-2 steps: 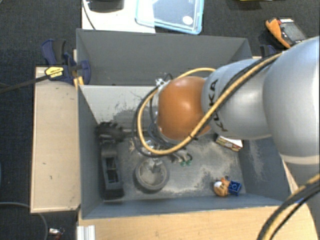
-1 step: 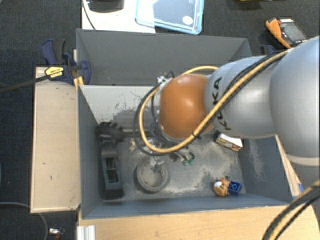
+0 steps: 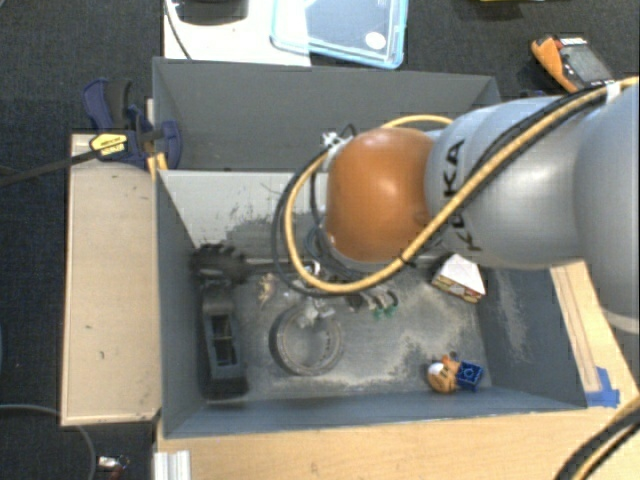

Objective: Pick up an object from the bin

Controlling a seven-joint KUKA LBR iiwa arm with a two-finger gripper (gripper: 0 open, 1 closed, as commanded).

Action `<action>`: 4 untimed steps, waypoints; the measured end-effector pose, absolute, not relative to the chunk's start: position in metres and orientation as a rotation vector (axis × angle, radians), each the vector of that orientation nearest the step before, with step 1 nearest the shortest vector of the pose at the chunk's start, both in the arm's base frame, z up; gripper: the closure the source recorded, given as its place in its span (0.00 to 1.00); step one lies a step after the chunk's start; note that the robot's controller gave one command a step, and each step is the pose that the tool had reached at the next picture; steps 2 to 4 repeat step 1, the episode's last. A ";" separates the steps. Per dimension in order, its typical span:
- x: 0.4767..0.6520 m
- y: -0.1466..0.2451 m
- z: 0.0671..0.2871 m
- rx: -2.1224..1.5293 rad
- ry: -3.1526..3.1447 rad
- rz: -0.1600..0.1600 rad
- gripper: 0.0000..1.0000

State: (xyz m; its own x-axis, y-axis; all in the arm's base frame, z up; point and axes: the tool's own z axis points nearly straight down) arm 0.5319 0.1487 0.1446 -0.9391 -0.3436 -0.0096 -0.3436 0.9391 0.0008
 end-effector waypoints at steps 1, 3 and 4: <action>0.532 0.149 0.178 -0.546 3.081 0.004 1.00; 0.532 0.149 0.178 -0.546 3.081 0.004 1.00; 0.532 0.149 0.178 -0.546 3.081 0.004 1.00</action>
Offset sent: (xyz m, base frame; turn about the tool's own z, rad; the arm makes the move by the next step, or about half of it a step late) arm 0.0003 0.0000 0.0521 -0.0009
